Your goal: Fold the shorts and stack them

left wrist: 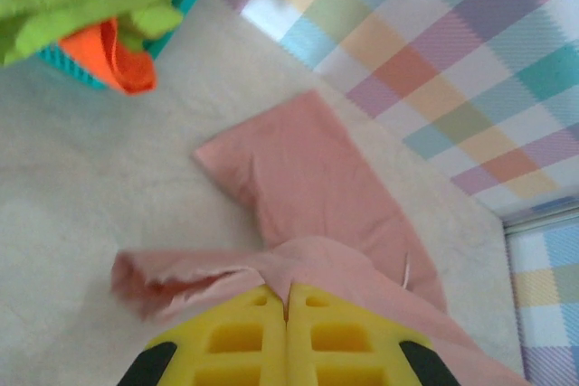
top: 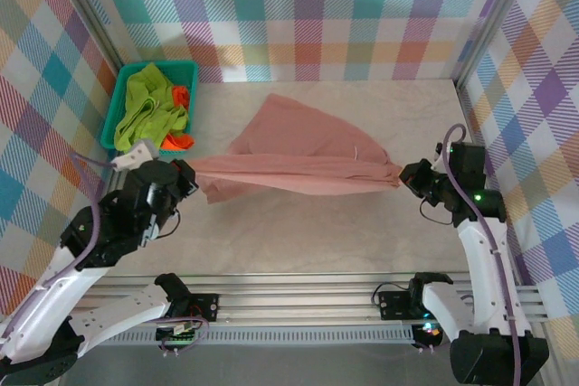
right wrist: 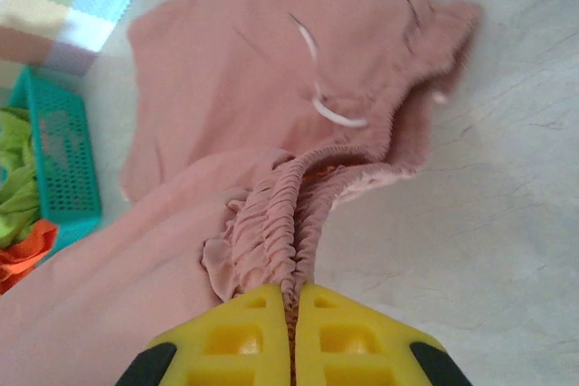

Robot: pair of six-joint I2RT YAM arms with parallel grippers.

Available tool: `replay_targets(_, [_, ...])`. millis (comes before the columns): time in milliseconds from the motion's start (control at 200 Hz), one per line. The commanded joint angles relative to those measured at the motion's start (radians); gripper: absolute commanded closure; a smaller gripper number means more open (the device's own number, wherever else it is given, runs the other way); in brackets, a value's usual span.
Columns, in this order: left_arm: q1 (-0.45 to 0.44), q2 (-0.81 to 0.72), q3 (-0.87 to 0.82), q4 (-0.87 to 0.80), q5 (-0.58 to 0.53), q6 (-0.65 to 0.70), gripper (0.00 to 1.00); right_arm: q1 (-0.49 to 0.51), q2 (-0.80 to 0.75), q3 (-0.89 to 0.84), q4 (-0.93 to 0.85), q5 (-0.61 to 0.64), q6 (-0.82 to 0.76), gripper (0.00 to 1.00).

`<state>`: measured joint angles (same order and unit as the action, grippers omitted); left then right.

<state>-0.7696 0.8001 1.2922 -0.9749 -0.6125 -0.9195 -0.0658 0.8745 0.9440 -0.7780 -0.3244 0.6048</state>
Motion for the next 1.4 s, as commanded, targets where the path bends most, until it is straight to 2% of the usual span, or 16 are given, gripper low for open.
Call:
replay_targets(0, [0.012, 0.045, 0.103, -0.009, -0.093, 0.138, 1.0, -0.006, -0.006, 0.041, -0.102, -0.003, -0.016, 1.0])
replay_targets(290, [0.043, 0.33, 0.269, 0.138, -0.089, 0.287, 1.0, -0.006, 0.072, 0.051, -0.076, 0.079, -0.01, 1.0])
replay_targets(775, [0.277, 0.735, 0.317, 0.375, 0.155, 0.255, 1.0, -0.007, 0.338, 0.06, 0.099, 0.11, 0.027, 1.0])
replay_targets(1040, [0.352, 1.013, 0.473, 0.411, 0.215, 0.252, 1.0, -0.013, 0.533, 0.15, 0.161, 0.14, 0.043, 0.94])
replay_targets(1150, [0.38, 1.147, 0.572, 0.423, 0.246, 0.255, 1.0, -0.034, 0.648, 0.224, 0.173, 0.145, 0.064, 0.88])
replay_targets(1200, [0.393, 1.215, 0.63, 0.42, 0.27, 0.253, 0.95, -0.051, 0.705, 0.266, 0.171, 0.142, 0.08, 0.81])
replay_targets(1300, [0.423, 1.337, 0.761, 0.396, 0.321, 0.249, 0.71, -0.108, 0.803, 0.363, 0.145, 0.087, 0.116, 0.51])
replay_targets(1395, [0.444, 1.367, 0.837, 0.378, 0.391, 0.254, 0.49, -0.139, 0.805, 0.412, 0.14, 0.006, 0.119, 0.29])
